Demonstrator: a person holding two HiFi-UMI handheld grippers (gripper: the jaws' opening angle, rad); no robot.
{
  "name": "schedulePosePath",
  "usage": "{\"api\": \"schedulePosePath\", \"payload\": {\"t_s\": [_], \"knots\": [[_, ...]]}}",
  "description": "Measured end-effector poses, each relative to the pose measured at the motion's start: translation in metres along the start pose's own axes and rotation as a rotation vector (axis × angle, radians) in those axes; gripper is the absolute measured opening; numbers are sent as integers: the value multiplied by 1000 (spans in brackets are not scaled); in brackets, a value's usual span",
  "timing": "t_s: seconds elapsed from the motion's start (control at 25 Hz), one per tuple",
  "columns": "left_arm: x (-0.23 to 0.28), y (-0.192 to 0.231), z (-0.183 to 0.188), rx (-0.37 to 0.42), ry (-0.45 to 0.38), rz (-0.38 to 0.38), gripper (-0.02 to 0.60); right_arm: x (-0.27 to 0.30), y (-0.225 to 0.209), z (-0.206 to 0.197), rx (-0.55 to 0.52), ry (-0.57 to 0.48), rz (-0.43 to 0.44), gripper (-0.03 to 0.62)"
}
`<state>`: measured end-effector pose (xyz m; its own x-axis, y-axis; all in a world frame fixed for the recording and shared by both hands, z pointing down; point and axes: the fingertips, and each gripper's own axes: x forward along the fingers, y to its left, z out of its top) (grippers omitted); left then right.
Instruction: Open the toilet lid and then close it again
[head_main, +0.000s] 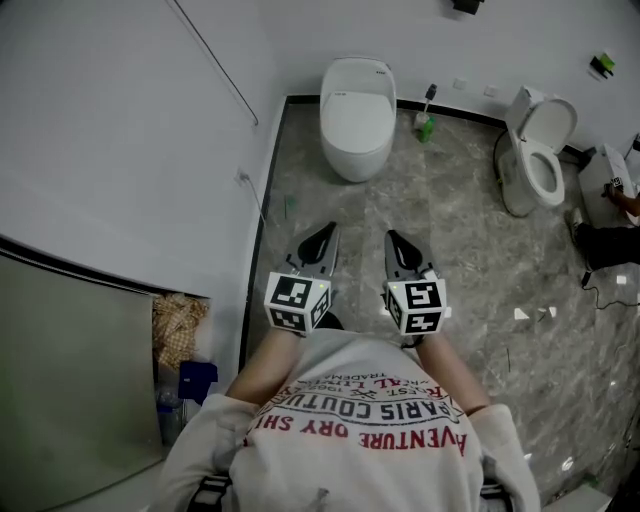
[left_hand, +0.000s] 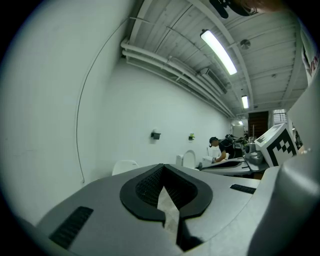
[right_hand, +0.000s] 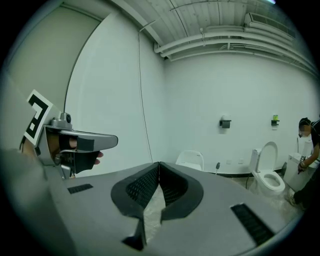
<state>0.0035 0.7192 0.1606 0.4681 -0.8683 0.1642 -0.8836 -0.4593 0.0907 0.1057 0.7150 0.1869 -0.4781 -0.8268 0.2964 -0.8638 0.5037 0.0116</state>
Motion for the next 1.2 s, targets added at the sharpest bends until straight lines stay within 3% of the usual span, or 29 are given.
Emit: {"api": "schedulePosePath", "payload": {"t_s": [0.36,0.68,0.92,1.2], "knots": [[15,2,-11,-31,21,9,6,1,-27,-12,69,3,-28,14],[48,37,-30,-66,58,39,7,35,-53,-31,113,43,-49,14],[106,89,-37,-74,65,22,6,105,-76,-33,121,61,-77,15],[219,170,-11,-89,63,-26,7,222,-119,6,111,83,-110,15]]}}
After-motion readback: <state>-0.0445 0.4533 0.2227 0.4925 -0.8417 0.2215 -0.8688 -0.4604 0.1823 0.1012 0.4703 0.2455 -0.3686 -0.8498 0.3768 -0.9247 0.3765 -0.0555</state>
